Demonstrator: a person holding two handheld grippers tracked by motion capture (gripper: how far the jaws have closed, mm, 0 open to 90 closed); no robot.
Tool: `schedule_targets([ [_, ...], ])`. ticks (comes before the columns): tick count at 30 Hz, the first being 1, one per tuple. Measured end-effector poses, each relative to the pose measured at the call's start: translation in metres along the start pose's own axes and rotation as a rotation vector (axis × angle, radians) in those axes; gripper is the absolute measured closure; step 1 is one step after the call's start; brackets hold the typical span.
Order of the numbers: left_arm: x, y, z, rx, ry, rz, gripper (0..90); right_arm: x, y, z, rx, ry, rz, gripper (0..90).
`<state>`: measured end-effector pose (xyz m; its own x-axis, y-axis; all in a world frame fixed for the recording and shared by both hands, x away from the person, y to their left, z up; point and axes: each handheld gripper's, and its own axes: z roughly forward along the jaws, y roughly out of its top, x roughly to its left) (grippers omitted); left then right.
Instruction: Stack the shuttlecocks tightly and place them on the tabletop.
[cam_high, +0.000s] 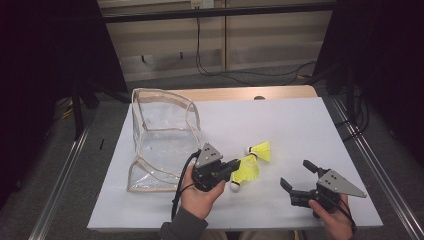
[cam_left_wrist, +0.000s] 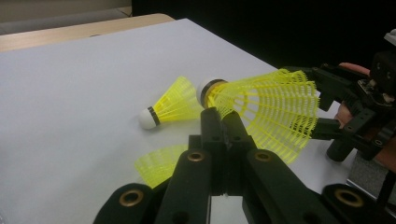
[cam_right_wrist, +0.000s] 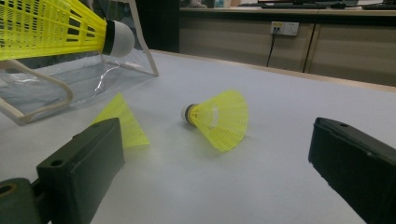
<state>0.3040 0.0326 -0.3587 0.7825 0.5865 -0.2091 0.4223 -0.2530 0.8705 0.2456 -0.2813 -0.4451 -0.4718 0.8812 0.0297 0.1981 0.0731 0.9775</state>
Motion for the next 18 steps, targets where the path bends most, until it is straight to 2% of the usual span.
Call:
schedule_targets([
  [18, 0.002, 0.014, 0.018, -0.016, 0.047, -0.002, 90.0, 0.0, 0.0, 0.0, -0.002, -0.002, -0.001, 2.6],
])
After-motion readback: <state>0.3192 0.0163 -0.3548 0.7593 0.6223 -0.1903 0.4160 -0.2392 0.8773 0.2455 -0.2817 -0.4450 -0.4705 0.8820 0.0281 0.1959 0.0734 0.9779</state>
